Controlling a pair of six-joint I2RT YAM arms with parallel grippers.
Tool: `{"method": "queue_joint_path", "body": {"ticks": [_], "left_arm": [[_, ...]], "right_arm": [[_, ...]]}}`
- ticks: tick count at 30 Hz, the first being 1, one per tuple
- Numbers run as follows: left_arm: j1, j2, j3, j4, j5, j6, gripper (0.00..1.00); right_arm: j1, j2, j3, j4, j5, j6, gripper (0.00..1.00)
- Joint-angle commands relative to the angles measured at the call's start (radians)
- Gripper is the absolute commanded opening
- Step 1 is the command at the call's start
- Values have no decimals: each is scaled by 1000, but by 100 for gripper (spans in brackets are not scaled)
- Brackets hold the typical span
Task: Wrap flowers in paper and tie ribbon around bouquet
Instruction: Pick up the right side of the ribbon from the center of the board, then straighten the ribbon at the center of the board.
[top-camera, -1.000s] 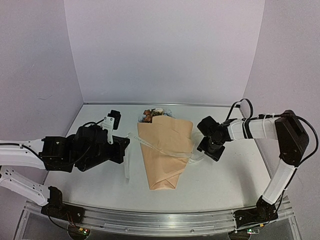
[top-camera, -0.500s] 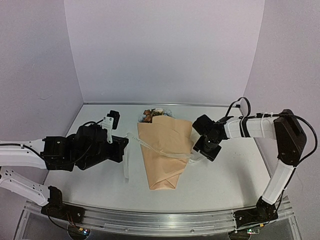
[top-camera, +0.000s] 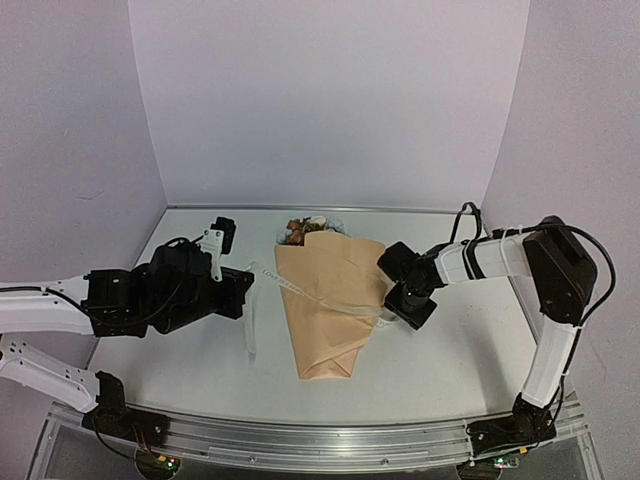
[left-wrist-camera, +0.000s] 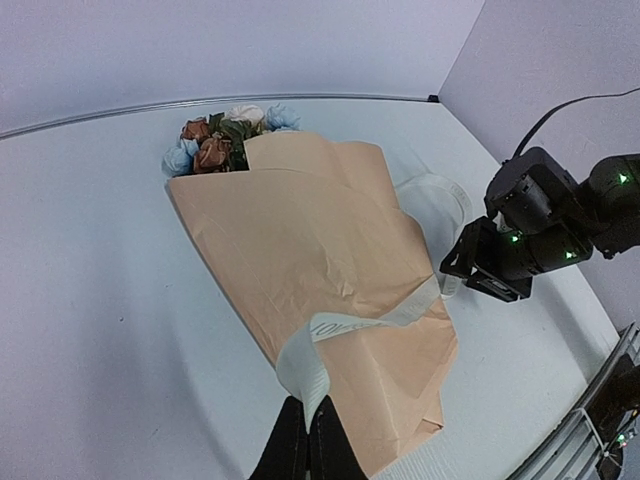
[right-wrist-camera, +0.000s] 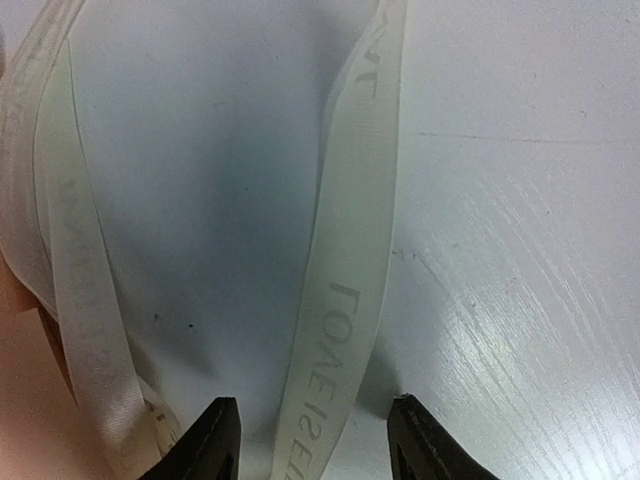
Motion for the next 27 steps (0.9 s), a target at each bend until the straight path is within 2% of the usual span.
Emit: {"method": "queue_joint_path", "body": {"ticks": [1, 4, 9, 10, 16, 21, 24, 27], "left_arm": [[22, -29, 17, -4, 12, 9, 0], [29, -29, 29, -19, 10, 9, 0], [33, -42, 61, -52, -9, 20, 0], [34, -49, 66, -58, -14, 24, 0], [38, -119, 117, -161, -82, 47, 0], [40, -208, 186, -275, -200, 56, 0], [39, -249, 248, -384, -325, 38, 0], [39, -268, 327, -561, -533, -62, 0]], "right_arm": [[-13, 58, -6, 45, 23, 25, 43], [-23, 55, -18, 53, 31, 10, 32], [-69, -32, -83, 48, 31, -57, 3], [-82, -63, -99, 36, 30, -79, 0], [-157, -348, -168, -240, 73, -282, 0], [-203, -590, -134, -536, 185, -526, 0], [-231, -727, -133, -642, 257, -626, 0], [-271, -827, -98, -718, 278, -732, 0]]}}
